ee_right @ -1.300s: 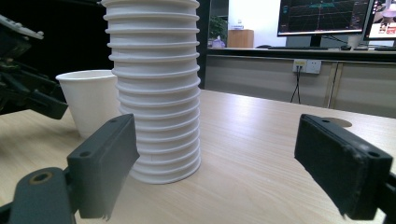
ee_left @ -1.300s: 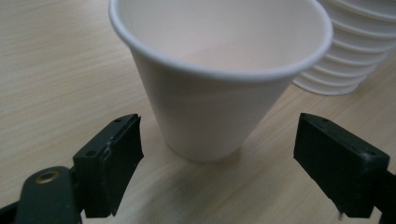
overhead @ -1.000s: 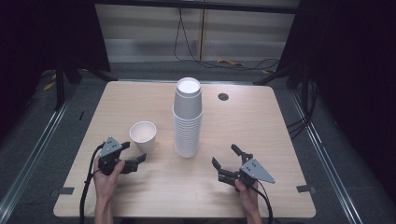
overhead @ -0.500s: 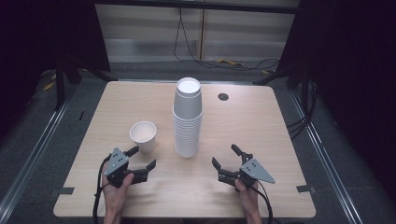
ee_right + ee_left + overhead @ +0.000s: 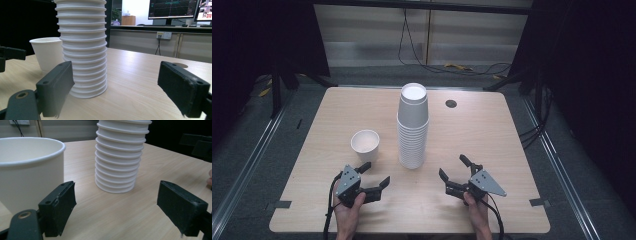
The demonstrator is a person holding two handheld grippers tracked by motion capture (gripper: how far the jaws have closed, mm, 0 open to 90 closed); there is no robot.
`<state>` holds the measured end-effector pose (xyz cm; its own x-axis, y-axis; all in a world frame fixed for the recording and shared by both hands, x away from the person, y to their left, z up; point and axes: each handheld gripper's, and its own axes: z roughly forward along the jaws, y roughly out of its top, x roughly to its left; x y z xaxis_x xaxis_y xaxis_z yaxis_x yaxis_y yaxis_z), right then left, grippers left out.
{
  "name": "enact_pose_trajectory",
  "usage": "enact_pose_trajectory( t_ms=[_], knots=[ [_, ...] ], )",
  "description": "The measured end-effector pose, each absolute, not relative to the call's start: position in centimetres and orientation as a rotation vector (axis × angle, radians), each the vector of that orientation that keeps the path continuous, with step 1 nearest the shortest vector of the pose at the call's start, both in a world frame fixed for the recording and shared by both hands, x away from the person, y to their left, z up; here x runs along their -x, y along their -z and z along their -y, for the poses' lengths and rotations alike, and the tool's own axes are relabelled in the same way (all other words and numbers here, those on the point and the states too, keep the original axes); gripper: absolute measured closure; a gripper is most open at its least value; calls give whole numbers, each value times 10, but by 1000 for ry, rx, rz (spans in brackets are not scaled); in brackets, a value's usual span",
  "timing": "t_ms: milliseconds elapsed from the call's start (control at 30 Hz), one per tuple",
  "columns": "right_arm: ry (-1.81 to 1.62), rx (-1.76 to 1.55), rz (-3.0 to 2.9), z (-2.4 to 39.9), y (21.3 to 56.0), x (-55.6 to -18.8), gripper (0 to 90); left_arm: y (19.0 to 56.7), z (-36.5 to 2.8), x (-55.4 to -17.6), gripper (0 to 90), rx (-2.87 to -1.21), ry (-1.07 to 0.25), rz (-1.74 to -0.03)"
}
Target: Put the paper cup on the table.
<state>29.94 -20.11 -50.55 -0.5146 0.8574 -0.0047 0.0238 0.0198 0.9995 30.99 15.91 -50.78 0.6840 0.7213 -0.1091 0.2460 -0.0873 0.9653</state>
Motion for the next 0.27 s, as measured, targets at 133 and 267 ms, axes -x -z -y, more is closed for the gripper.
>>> enact_pose_trajectory(
  t_ms=[133,267],
  knots=[
    [-1570,-917,-1624,201,506,-299,133,508,-157,-306,154,-1651,-494,-776],
    [-1569,-917,-1625,201,506,-299,132,508,-157,-306,154,-1667,-508,-779]
  ],
)
